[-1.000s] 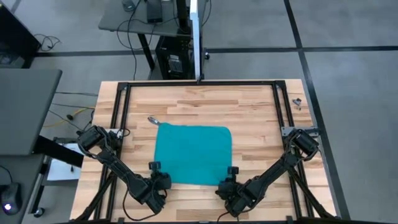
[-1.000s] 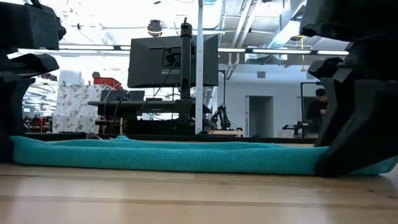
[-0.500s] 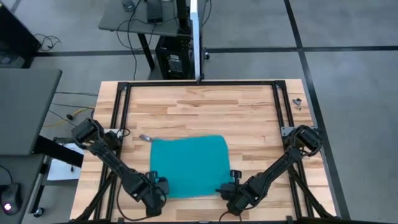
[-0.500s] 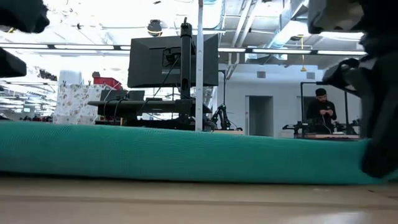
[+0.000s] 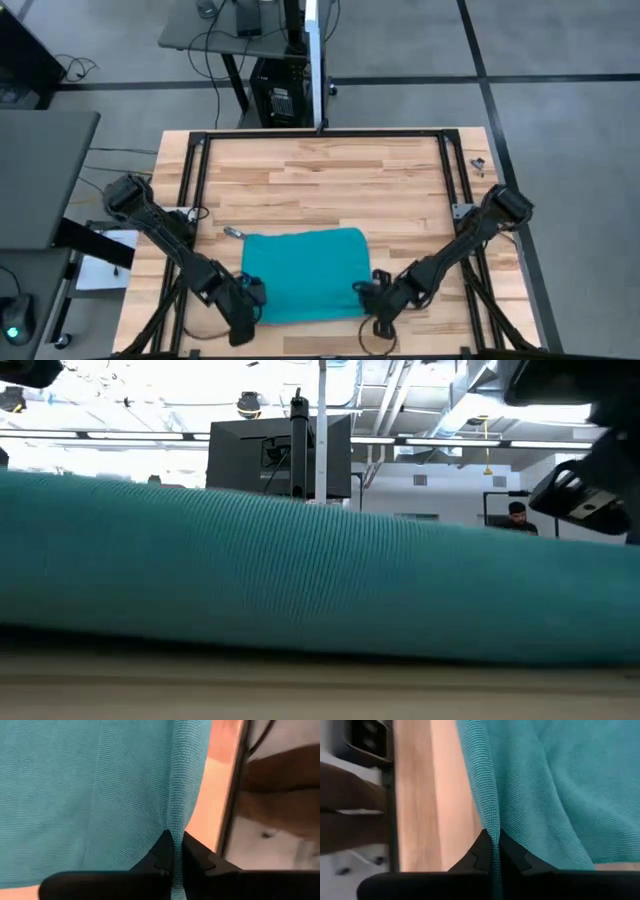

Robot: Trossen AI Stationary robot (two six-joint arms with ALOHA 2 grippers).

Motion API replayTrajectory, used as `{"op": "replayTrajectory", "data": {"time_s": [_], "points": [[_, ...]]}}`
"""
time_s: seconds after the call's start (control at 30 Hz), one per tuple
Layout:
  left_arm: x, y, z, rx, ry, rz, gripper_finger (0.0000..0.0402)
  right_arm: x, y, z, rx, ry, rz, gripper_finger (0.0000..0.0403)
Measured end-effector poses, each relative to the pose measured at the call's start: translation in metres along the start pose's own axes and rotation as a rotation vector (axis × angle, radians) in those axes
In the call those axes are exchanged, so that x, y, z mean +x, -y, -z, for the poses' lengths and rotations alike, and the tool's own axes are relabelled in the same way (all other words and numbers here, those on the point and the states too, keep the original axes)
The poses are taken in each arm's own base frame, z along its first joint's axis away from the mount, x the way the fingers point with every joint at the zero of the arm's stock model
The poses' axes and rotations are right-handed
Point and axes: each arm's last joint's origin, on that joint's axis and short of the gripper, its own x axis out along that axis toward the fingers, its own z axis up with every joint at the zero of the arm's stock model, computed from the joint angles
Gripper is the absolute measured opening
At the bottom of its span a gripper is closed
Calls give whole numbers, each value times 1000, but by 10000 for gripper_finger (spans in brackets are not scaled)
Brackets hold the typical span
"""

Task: Roll towel
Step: Roll the blue towel

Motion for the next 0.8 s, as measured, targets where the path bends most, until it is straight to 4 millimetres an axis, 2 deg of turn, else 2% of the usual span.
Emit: {"op": "replayTrajectory", "data": {"time_s": [0.13,0.27,0.43,0.57,0.8], "points": [[-9,-26,-1,-55,35,22,0,-13,21,-7,59,8,-106,0],[-18,-43,-5,-52,53,37,0,-19,40,-19,81,-32,-171,0],[-16,-62,-7,-47,33,16,0,-16,68,-29,121,-51,-165,0],[-10,-72,-2,-58,15,-12,0,-14,85,-30,152,-45,-135,0],[-9,-75,-1,-48,40,-41,0,-12,103,-29,148,-49,-98,0]]}}
